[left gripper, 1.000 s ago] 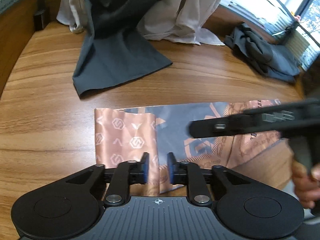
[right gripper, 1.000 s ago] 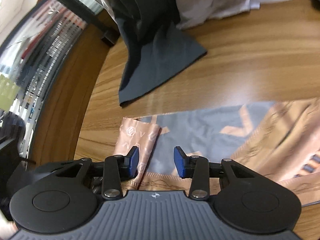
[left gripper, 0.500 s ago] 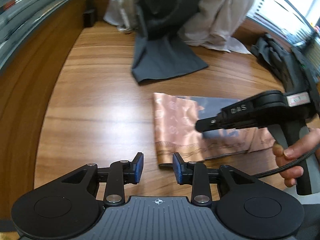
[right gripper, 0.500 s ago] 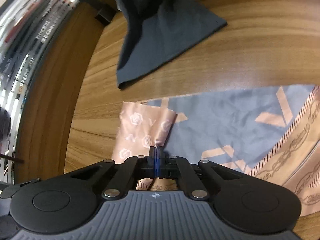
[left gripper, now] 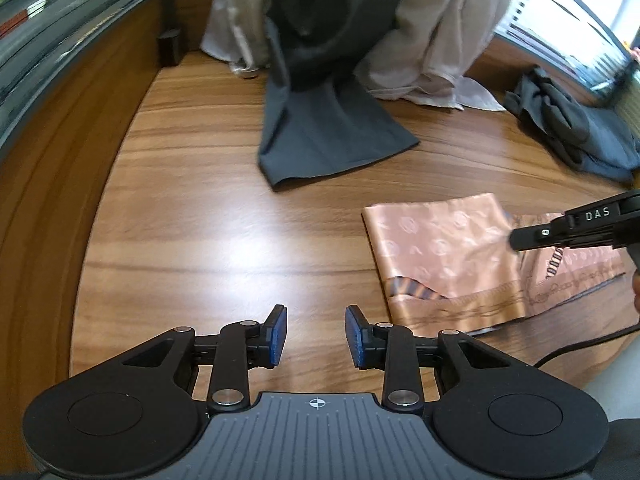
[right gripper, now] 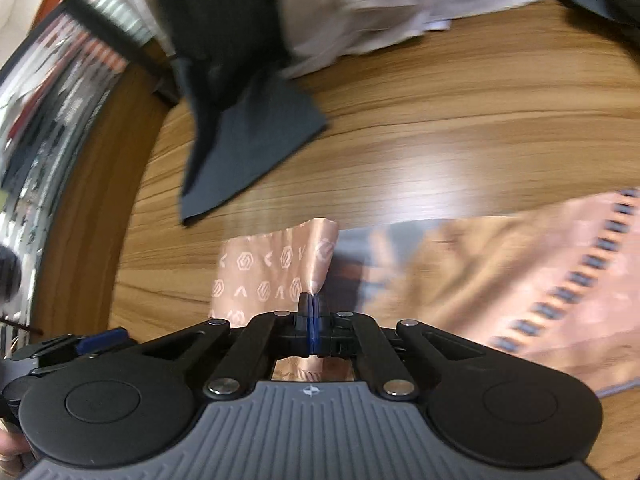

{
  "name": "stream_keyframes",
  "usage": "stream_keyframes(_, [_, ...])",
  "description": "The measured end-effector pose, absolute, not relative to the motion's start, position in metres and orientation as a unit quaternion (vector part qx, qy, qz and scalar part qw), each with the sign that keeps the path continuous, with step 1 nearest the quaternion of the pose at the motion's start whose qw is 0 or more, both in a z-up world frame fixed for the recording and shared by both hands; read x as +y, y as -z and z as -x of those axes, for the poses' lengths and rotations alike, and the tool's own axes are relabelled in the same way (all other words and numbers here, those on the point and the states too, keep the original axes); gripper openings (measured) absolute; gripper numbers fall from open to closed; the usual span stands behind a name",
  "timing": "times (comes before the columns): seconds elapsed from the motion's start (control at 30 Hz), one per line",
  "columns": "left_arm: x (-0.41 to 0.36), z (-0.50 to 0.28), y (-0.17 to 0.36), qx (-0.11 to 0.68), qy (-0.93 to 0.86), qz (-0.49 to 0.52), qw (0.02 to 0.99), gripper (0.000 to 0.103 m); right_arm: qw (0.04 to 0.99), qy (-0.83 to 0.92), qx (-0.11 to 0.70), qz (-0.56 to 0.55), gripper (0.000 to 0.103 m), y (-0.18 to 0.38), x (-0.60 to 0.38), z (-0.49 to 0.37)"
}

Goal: Fold clothes

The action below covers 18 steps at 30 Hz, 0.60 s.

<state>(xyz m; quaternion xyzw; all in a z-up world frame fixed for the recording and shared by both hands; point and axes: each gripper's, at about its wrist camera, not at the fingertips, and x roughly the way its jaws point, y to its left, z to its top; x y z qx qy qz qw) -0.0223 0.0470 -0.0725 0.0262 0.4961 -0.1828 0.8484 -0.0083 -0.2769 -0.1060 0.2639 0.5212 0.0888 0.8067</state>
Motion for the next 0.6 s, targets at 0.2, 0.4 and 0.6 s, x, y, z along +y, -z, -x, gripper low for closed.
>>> stream_keyframes(0.2, [0.024,0.019,0.073,0.498,0.197,-0.025,0.844,0.035,0.805,-0.065,0.527,-0.266,0.0,0.104,-0.326,0.022])
stream_keyframes(0.4, [0.006,0.019,0.074,0.5,0.209,-0.039,0.839,0.035,0.806,-0.048,0.531,-0.256,0.0,0.101,-0.359,0.026])
stream_keyframes(0.6, [-0.005,0.016,0.074,0.5,0.214,-0.044,0.838,0.035,0.806,-0.034,0.539,-0.244,0.0,0.104,-0.381,0.031])
